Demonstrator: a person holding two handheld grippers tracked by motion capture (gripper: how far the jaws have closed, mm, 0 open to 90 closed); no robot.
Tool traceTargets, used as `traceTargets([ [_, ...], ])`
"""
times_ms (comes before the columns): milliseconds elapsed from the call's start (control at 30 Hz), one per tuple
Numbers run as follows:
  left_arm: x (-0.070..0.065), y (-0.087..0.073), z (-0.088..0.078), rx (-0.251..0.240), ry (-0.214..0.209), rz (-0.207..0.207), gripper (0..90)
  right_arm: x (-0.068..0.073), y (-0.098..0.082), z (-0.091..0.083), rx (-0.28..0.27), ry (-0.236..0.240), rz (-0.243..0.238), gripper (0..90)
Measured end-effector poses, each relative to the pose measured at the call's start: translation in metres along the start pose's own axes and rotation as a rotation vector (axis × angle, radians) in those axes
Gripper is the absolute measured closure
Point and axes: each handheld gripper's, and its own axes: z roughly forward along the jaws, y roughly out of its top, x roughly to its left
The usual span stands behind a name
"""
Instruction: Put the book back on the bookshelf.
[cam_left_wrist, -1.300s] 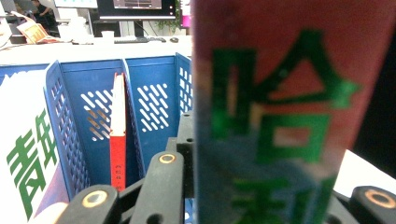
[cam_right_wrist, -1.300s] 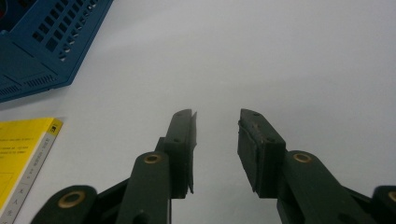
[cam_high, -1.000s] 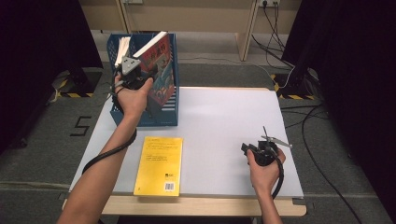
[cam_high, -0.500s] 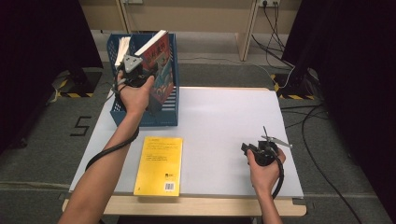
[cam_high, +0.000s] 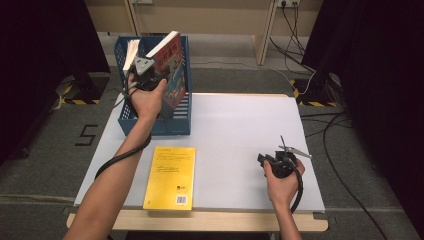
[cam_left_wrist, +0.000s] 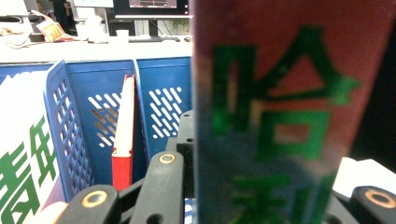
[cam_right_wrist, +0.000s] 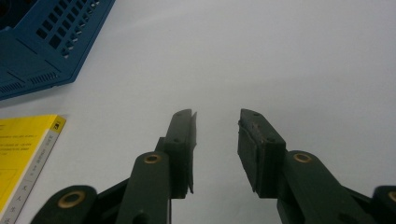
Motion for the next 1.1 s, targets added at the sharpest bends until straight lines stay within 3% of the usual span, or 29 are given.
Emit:
traceTargets([
  [1100,0.001,0.000,0.021,0.007,0.010,-0.015,74.3,0.001,-0.001,0.001,0.001,0.001,-0.006,65.9],
])
